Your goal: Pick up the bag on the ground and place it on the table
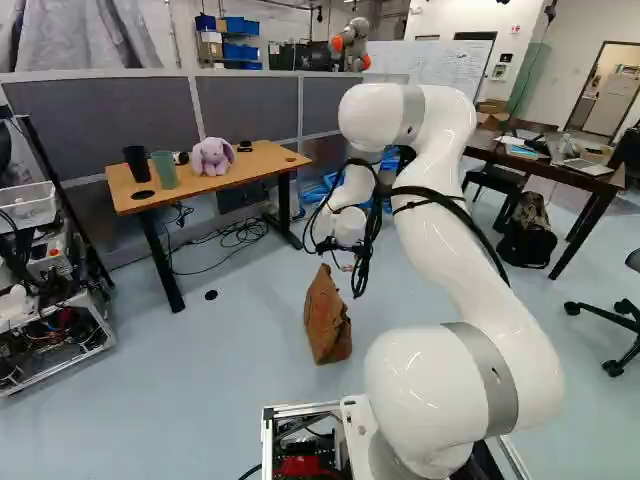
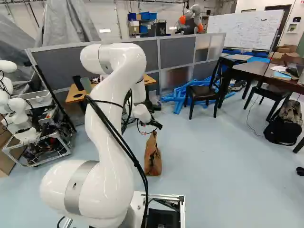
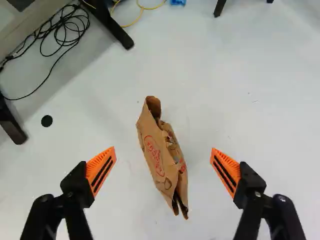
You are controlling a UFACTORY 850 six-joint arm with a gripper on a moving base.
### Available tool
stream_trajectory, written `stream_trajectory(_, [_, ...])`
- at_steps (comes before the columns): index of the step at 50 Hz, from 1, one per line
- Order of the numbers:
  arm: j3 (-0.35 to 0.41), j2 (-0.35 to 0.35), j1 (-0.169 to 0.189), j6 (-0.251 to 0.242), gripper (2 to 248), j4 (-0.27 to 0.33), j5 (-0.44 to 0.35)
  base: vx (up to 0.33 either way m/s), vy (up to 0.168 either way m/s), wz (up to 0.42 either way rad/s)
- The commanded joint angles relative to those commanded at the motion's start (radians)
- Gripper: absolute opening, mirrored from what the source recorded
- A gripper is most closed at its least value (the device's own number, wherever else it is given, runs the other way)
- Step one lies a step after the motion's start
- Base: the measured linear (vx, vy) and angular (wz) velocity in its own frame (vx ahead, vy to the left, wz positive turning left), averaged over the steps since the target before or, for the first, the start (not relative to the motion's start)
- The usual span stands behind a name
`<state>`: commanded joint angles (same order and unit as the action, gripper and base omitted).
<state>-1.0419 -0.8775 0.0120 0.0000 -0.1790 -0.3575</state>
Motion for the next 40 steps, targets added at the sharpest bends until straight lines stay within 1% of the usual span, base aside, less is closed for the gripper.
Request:
stream_trajectory(25, [-0.056, -0.088, 0.000, -0.002, 247, 0.000, 0.000, 0.000, 0.000, 0.000])
stream_trajectory(31, [-0.070, -0.109, 0.000, -0.041, 247, 0.000, 0.000, 0.000, 0.000, 0.000])
stream_trajectory(40, [-0.092, -0.140, 0.000, -0.128, 247, 0.000, 0.000, 0.000, 0.000, 0.000])
